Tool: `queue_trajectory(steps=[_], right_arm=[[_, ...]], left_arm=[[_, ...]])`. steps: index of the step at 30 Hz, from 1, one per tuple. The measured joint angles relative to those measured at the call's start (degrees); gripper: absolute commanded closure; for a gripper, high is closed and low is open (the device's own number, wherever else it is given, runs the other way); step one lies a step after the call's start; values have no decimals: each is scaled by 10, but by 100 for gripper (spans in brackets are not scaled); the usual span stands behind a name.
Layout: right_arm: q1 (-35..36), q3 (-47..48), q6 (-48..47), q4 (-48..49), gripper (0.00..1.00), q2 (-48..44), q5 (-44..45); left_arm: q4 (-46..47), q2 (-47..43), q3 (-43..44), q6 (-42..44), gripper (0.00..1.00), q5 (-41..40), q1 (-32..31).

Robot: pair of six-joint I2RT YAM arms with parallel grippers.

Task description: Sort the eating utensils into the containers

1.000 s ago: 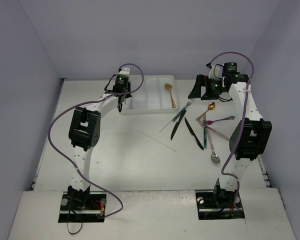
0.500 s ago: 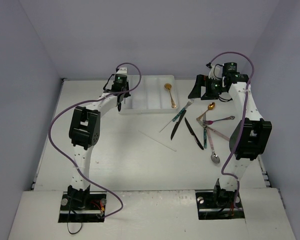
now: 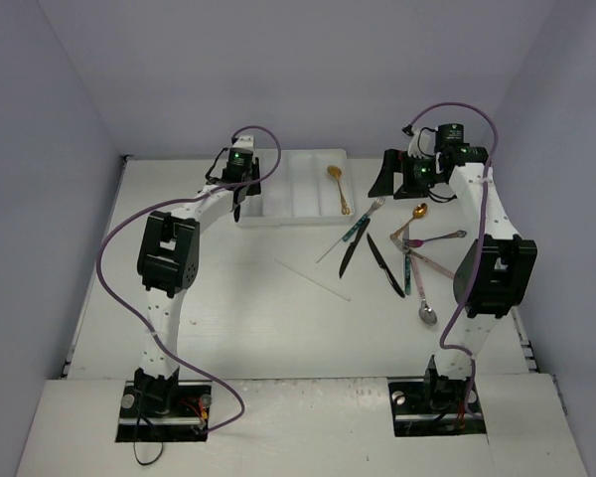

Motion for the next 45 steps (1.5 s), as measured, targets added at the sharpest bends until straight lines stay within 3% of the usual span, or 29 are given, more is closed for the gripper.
queue_trajectory(steps=[5, 9, 11, 13, 20, 24, 31, 38, 45], right_arm=[[22, 0, -6, 0, 3, 0, 22], [60, -5, -24, 1, 19, -14, 56], [90, -20, -40, 1, 32, -32, 85], [129, -40, -60, 1, 38, -56, 119], [305, -124, -128, -1, 58, -95, 235], [383, -163, -147, -9, 61, -75, 270], [432, -204, -156, -16, 62, 2, 308], [431, -203, -161, -14, 60, 36, 332], [424, -203, -185, -12, 65, 68, 338]], left_arm=[[-3, 0, 0, -1, 63, 6, 0], [-32, -6, 11, 0, 58, 7, 1], [-52, -15, 28, 3, 51, 7, 2], [-76, -30, 53, 6, 43, 7, 4], [-134, -188, 134, 20, 31, 7, 31], [-156, -317, 110, 23, 31, 11, 70], [-175, -500, -61, 29, 31, 15, 101], [-200, -543, -184, 28, 31, 34, 97], [-214, -573, -227, 27, 30, 46, 97]])
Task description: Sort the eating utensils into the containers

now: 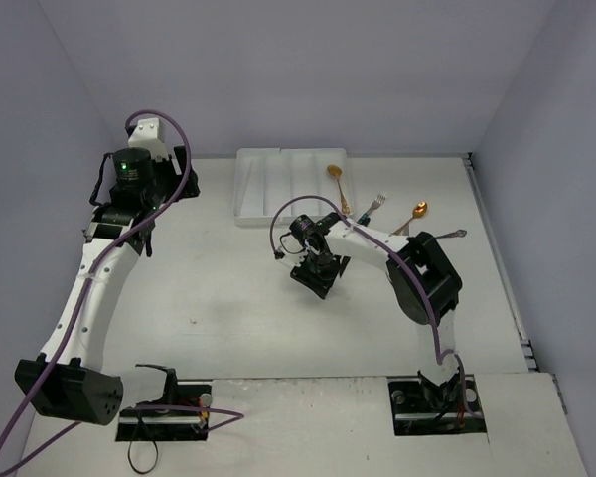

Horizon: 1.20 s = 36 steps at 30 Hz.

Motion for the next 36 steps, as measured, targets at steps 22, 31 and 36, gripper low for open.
queue_trajectory(steps=[22, 31, 36], right_arm=[[4, 72, 7, -15, 100, -60, -80], [-104, 220, 118, 49, 100, -97, -239], [-117, 225, 193, 83, 100, -97, -299]], left_arm=[[-25, -127, -141, -89, 31, 60, 8], [90, -188, -236, -192, 36, 209, 10], [155, -120, -244, -246, 41, 250, -1]])
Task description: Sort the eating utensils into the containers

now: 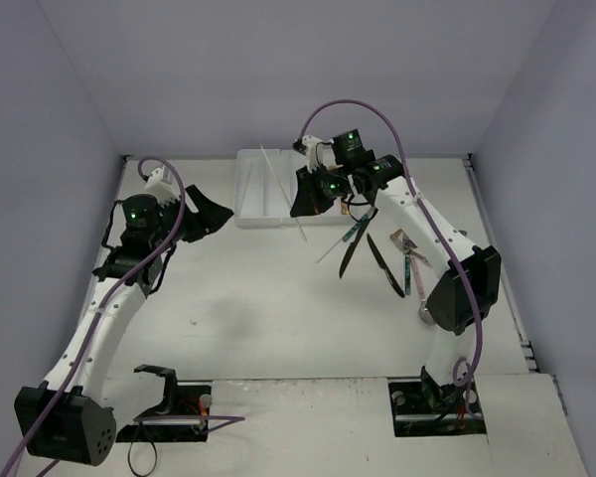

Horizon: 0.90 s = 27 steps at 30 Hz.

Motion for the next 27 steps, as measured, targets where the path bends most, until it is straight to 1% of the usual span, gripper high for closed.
queue_trajectory(steps=[2, 5, 9, 24, 27], right_arm=[[4, 0, 24, 10, 100, 0, -26], [10, 0, 49, 26, 100, 0, -57], [12, 0, 68, 37, 100, 3, -84], [12, 1, 86, 50, 100, 30, -124], [12, 1, 86, 50, 100, 38, -127]], left_arm=[[19, 23, 0, -8, 43, 2, -15], [43, 56, 11, -9, 46, 0, -54], [67, 94, 32, -9, 50, 3, -94], [128, 144, 73, -8, 51, 33, -119], [132, 150, 73, -8, 56, 35, -121]])
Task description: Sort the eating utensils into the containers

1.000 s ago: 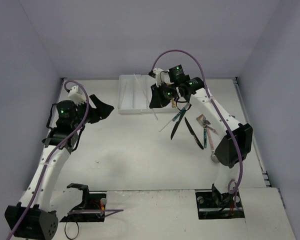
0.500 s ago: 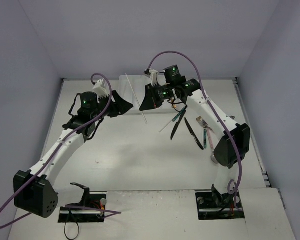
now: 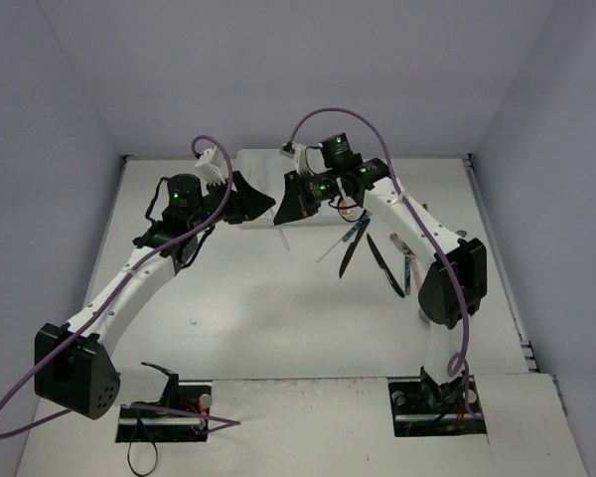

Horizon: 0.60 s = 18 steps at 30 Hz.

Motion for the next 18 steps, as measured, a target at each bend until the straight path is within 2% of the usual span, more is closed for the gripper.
queue_trajectory(steps=[9, 14, 15, 16, 18], right_arm=[[4, 0, 0, 0, 100, 4, -7], [6, 0, -1, 0, 100, 4, -10], [6, 0, -1, 0, 96, 4, -10], [6, 0, -1, 2, 87, 4, -10], [6, 0, -1, 5, 59, 4, -13]], left_arm=[[5, 26, 0, -9, 87, -2, -1], [9, 36, 2, -19, 99, -4, -2], [10, 37, 4, -22, 100, -3, -2], [10, 37, 7, -24, 100, -2, -3], [10, 37, 9, -25, 100, -1, -4]])
